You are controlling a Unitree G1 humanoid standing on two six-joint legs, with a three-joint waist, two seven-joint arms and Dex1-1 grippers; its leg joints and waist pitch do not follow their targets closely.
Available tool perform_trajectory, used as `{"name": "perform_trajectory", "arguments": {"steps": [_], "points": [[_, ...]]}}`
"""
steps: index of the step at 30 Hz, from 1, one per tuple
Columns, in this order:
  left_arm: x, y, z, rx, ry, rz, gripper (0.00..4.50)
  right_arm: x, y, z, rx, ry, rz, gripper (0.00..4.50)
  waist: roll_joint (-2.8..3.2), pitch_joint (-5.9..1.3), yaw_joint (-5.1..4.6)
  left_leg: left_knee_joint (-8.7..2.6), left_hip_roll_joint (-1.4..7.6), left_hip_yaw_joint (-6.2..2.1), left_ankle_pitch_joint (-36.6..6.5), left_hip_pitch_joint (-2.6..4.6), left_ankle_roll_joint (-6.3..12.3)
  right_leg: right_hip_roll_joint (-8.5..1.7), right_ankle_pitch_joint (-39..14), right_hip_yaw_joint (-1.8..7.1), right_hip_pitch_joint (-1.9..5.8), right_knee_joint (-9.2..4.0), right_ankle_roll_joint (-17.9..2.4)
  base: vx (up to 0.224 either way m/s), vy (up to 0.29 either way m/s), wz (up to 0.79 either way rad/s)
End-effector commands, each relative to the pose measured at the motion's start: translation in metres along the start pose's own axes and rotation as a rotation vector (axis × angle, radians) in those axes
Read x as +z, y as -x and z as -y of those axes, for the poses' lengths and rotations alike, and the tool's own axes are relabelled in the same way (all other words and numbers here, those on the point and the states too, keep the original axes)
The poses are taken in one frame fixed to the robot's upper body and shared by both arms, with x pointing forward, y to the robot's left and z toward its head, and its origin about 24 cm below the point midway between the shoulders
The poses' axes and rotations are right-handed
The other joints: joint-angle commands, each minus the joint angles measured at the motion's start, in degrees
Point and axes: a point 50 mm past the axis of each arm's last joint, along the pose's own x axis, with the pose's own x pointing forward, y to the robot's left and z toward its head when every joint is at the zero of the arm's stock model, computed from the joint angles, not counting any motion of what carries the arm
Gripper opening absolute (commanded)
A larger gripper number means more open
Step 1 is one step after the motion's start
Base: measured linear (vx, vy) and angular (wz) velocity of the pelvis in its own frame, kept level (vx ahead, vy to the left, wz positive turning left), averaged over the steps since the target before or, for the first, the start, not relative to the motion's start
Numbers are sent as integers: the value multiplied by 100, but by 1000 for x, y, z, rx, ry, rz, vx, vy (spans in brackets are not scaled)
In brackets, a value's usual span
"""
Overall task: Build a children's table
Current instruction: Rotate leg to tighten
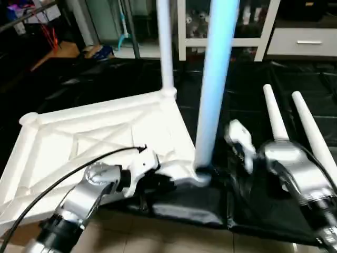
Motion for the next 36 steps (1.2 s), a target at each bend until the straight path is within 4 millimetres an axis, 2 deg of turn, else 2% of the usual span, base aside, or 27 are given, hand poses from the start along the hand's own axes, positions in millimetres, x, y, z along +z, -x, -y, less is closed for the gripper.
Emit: {"name": "perform_trajectory", "arguments": {"steps": [1, 4, 5, 8, 10, 13, 14, 18, 24, 25, 26, 27, 29, 30, 31, 32, 33, 34, 35, 36], "points": [[0, -3, 7, -63, 8, -2, 0, -1, 0, -2, 22, 17, -43, 418, -121, -314, -14, -544, 320, -163, -1391, 97, 337, -131, -1366, 147, 235, -316, -1339, 0, 0, 0], [-1, -5, 8, -65, 8, -4, 0, -6, -2, -1, 3, 30, -60, 418, -121, -313, -23, -540, 317, -158, -1386, 103, 346, -129, -1404, 148, 223, -331, -1324, 0, 0, 0], [0, -5, 8, -65, 8, -3, 0, -5, -2, -1, -2, 27, -56, 384, -118, -320, -21, -538, 320, -162, -1347, 105, 355, -130, -1366, 147, 225, -327, -1327, 0, 0, 0], [0, -5, 7, -68, 7, -3, 0, -1, -2, 2, -7, 10, -27, 376, -101, -327, -23, -529, 318, -163, -1264, 100, 397, -123, -1240, 142, 229, -313, -1354, 0, 0, 0], [0, -5, 7, -71, 6, -5, 0, 0, -2, 1, 2, 1, -19, 342, -103, -333, -22, -526, 318, -163, -1219, 102, 421, -115, -1154, 136, 232, -306, -1376, 0, 0, 0], [0, -4, 8, -78, 4, -13, 0, -1, -2, 0, 13, 2, -29, 331, -110, -337, -19, -516, 315, -159, -1185, 95, 451, -120, -1115, 135, 238, -300, -1394, 0, 0, 0], [-1, -4, 8, -79, 4, -14, 0, -2, -1, 0, 23, -4, -30, 309, -120, -337, -16, -515, 315, -158, -1168, 94, 466, -126, -1142, 138, 240, -303, -1396, 0, 0, 0], [-2, -4, 8, -79, 5, -18, 0, -6, -1, -4, 59, -30, -42, 279, -119, -341, -11, -508, 318, -164, -1093, 89, 493, -123, -1117, 135, 246, -293, -1400, 0, 0, 0], [-6, -4, 13, -99, 12, -41, 0, -11, -5, -9, 74, -40, -53, 259, -109, -356, -2, -489, 319, -164, -893, 87, 577, -124, -910, 129, 252, -268, -1436, 0, 0, 0], [-7, -5, 13, -100, 12, -44, 0, -11, -6, -9, 66, -37, -49, 259, -124, -357, -6, -486, 318, -161, -871, 86, 587, -122, -893, 129, 251, -268, -1440, 0, 0, 0], [-7, -5, 14, -102, 13, -48, 0, -11, -8, -8, 56, -32, -43, 258, -108, -359, -3, -484, 318, -163, -847, 89, 601, -124, -879, 128, 246, -263, -1448, 0, 0, 0], [-8, -6, 12, -79, 13, -55, 0, -11, -16, -4, -29, -20, -24, 257, -115, -349, -13, -489, 315, -157, -881, 84, 592, -116, -926, 128, 239, -275, -1435, 0, 0, 0], [-8, -8, 10, -62, 9, -58, 0, -11, -20, -1, -83, -16, -18, 256, -124, -324, -63, -520, 308, -165, -1097, 68, 484, -121, -1225, 127, 237, -301, -1369, 0, 0, 0], [-8, -12, 3, 10, 1, -65, 0, -13, -27, 5, -194, -28, -12, 251, -180, -303, -104, -548, 305, -172, -1366, 68, 370, -127, -1582, 129, 238, -341, -1291, 0, 0, 0], [-8, -12, 3, 10, 1, -65, 0, -13, -27, 5, -194, -28, -12, 246, -140, -284, -123, -562, 303, -178, -1542, 76, 293, -129, -1821, 132, 208, -351, -1243, 0, 0, 0], [-4, -19, -13, 152, -7, -66, 0, -15, -38, 14, -360, -71, 7, 242, -145, -267, -178, -576, 294, -189, -1873, 106, 116, -128, -2226, 130, 186, -405, -1114, 0, 0, 0], [-2, -21, -18, 203, -8, -66, 0, -16, -41, 16, -414, -87, 15, 241, -225, -254, -225, -586, 283, -208, -2109, 132, -51, -123, -2519, 135, 159, -433, -1014, 0, 0, 0], [-1, -23, -21, 228, -9, -66, 0, -17, -42, 17, -441, -95, 19, 241, -193, -235, -238, -602, 272, -214, -2267, 130, -110, -122, -2735, 133, 146, -448, -943, -68, -1, -4], [6, -29, -32, 339, 5, -51, 0, -19, -51, 22, -573, -158, 49, 241, -219, -239, -261, -609, 271, -251, -2480, 150, -228, -141, -3057, 111, 151, -478, -779, -68, -1, -4], [11, -32, -39, 411, 25, -33, 0, -19, -56, 24, -654, -195, 67, 240, -223, -229, -297, -617, 262, -267, -2617, 156, -279, -139, -3234, 103, 120, -511, -671, -70, 8, -5]]}}
